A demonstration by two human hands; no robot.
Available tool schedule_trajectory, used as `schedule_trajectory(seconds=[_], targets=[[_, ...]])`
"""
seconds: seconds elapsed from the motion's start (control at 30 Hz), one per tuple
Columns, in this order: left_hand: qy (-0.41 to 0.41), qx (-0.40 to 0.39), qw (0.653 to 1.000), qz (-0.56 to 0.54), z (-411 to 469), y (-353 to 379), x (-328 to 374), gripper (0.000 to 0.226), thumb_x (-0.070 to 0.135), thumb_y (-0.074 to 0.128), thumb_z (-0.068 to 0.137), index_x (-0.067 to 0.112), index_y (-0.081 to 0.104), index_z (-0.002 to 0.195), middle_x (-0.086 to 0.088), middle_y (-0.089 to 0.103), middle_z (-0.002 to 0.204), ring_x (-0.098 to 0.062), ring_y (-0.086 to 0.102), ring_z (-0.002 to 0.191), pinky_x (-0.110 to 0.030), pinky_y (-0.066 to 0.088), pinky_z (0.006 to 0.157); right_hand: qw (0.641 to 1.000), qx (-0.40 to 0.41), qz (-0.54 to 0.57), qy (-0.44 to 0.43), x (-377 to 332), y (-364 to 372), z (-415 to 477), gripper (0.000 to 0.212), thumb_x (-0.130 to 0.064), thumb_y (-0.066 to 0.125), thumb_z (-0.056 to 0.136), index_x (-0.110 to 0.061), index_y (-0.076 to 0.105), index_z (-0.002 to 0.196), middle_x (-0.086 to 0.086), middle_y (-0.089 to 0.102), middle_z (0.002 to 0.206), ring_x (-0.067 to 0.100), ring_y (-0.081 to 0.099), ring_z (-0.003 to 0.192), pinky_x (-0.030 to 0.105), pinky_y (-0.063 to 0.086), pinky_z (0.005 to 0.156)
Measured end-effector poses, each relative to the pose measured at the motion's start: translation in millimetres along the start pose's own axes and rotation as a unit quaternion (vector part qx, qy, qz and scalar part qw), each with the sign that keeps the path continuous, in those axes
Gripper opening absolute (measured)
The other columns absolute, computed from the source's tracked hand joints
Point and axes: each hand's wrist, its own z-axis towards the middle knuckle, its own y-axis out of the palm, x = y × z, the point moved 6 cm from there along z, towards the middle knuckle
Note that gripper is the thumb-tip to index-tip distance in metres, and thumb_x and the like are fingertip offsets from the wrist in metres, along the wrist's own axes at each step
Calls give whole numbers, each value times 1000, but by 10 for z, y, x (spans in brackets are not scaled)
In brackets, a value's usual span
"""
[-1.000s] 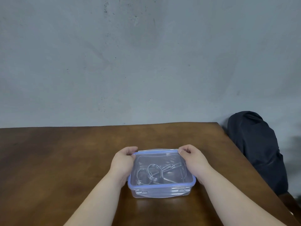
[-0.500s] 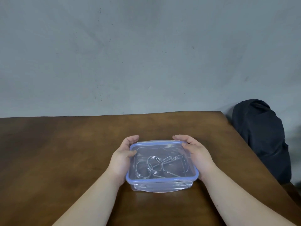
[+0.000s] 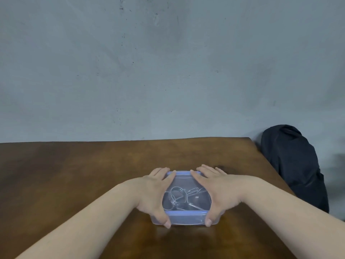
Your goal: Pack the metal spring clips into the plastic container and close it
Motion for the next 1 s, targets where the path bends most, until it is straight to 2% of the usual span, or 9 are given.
schedule_trajectory(seconds=[0.13, 0.2, 0.37, 0.5, 0.63, 0.77, 0.87, 1.0], targets=[[7, 28, 1000, 13, 5, -14, 73, 138, 67, 74, 63, 23, -12, 161, -3, 2, 168, -24, 2, 153, -45, 36, 119, 999, 28, -23, 10, -106, -9, -10, 134, -62, 77, 67, -31, -15, 159, 6, -1, 168, 28, -6, 153, 45, 13, 122], [13, 44, 999, 11, 24, 1, 74, 135, 64, 73, 62, 24, -8, 162, -4, 11, 163, -24, 11, 149, -42, 40, 115, 999, 45, -31, 3, -117, -7, 11, 131, -60, 76, 66, -31, -10, 160, 6, 11, 162, 28, 7, 149, 44, 22, 120], [12, 67, 998, -14, 65, 16, 57, 134, 63, 74, 62, 26, -7, 162, -1, 12, 162, -23, 9, 149, -45, 40, 116, 997, 68, -23, -8, -90, -40, 41, 127, -61, 78, 65, -34, -3, 159, 3, 22, 154, 25, 19, 142, 42, 32, 116], [6, 107, 992, -70, -8, 75, 81, 131, 58, 75, 64, 22, -4, 163, 4, 2, 167, -16, -6, 153, -41, 35, 120, 997, 79, 9, -16, -76, -5, 20, 125, -61, 79, 67, -35, -2, 159, -2, 9, 163, 23, 9, 148, 40, 30, 116], [3, 149, 978, -143, -61, 135, 88, 130, 49, 76, 66, 26, -10, 162, 14, -14, 170, -5, -21, 153, -39, 23, 126, 992, 112, 53, -25, -110, 25, -15, 121, -56, 79, 70, -35, 2, 160, -7, -1, 167, 18, 0, 152, 36, 29, 119], [12, 174, 967, -186, -134, 142, 116, 130, 40, 80, 70, 26, -11, 162, 18, -16, 168, -1, -21, 151, -32, 19, 127, 989, 131, 61, -28, -139, 39, -61, 119, -52, 79, 73, -32, 3, 162, -12, -13, 170, 8, -21, 152, 39, 15, 124], [14, 186, 962, -199, -171, 161, 94, 129, 42, 81, 73, 26, -10, 162, 18, -16, 168, 1, -20, 151, -30, 16, 127, 989, 132, 66, -27, -128, 42, -88, 118, -51, 78, 74, -32, 3, 163, -15, -17, 169, 4, -26, 149, 40, 16, 123], [12, 167, 964, -208, -174, 207, 77, 131, 52, 83, 70, 32, -9, 162, 19, -24, 166, 0, -26, 150, -38, 19, 127, 988, 123, 93, -27, -121, 64, -114, 121, -57, 79, 70, -35, 2, 162, -18, -19, 168, -2, -31, 146, 42, 18, 124]])
